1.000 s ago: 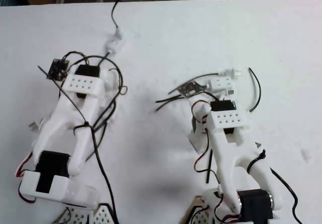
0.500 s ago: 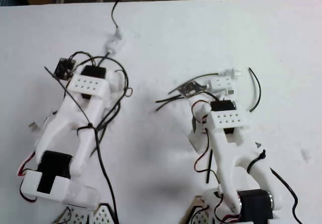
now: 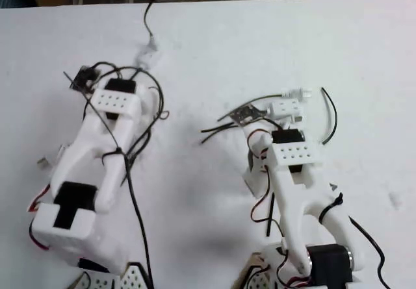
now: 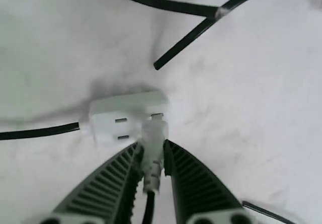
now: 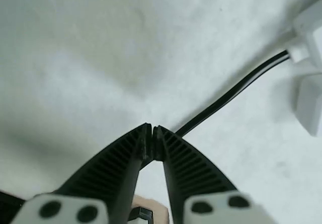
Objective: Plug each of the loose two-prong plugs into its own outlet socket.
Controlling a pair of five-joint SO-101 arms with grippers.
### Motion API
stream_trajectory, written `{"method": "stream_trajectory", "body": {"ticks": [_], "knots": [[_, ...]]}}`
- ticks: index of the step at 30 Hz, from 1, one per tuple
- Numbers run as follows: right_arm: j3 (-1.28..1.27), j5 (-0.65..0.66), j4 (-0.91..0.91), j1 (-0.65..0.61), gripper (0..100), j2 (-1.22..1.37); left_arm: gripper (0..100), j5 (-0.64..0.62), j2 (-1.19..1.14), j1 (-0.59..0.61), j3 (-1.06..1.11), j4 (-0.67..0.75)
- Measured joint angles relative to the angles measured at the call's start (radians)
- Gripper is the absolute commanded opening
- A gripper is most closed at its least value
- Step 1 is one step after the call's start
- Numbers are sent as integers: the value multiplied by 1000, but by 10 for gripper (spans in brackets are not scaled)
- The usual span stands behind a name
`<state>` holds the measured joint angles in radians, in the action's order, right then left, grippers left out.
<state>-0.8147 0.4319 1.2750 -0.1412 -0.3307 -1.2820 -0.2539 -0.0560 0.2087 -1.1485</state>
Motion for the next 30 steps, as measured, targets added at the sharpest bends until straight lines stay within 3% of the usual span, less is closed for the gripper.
{"method": "stream_trajectory", "body": {"ticks": [13,24,26,30], "knots": [[-64,2,-61,-2,19,-2,24,230,-199,66,-255,-230],[-64,2,-63,-3,19,-2,33,540,-430,89,-512,-425],[-64,2,-63,-2,19,-2,89,632,-462,91,-586,-488],[-64,0,-64,-3,19,-2,295,729,-505,97,-736,-611]]}}
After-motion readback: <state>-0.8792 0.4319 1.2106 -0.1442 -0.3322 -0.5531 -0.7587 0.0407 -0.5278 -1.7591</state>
